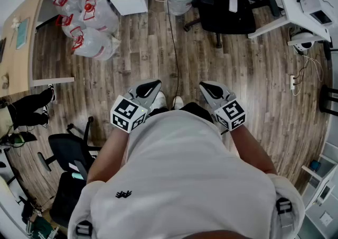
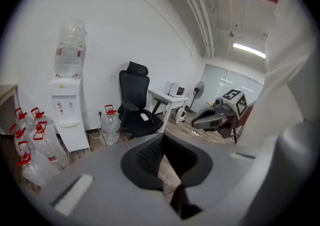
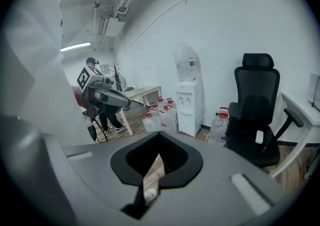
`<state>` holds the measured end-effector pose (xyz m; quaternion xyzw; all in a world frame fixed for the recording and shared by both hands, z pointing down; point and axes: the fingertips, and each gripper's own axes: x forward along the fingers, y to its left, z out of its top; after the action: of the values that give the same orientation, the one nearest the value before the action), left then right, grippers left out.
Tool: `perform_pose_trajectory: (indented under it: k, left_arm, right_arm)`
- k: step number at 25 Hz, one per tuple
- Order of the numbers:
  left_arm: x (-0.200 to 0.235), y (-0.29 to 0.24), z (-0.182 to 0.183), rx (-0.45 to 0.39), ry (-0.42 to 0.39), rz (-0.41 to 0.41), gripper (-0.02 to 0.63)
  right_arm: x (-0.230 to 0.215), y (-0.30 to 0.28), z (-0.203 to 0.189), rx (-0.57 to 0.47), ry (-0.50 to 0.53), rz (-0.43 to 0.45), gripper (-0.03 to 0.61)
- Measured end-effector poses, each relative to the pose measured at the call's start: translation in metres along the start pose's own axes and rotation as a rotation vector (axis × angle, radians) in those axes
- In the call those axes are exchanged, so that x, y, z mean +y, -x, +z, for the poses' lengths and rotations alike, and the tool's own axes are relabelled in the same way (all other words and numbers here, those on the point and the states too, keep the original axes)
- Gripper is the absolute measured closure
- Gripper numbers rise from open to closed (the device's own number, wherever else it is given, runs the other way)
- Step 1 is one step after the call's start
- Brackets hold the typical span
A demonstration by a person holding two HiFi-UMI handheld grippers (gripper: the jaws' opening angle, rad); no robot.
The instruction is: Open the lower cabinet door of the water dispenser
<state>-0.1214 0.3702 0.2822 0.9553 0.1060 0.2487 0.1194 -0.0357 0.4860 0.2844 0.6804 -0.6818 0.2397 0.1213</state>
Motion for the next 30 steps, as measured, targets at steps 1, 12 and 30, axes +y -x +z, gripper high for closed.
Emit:
perform_pose_trajectory:
  k: [1,12,30]
  left_arm:
    - [0.004,-0.002,0.000,0.000,-0.002,-0.003,0.558]
    - [-0.007,-0.083,0.036,-0.007,0.029,0.078,0.558]
    - [0.091,-0.108,0.079,-0.104,0.183,0.347,0.558]
  right_arm:
    - [0.000,-0.003,0.001,-0.004,0.005,0.009,0.578]
    - [-0.079,-0.004,0.007,0.010,0.076,0.171,0.577]
    - [-0.160,-0.156,0.056,0.067,0.095,0.471,0.508]
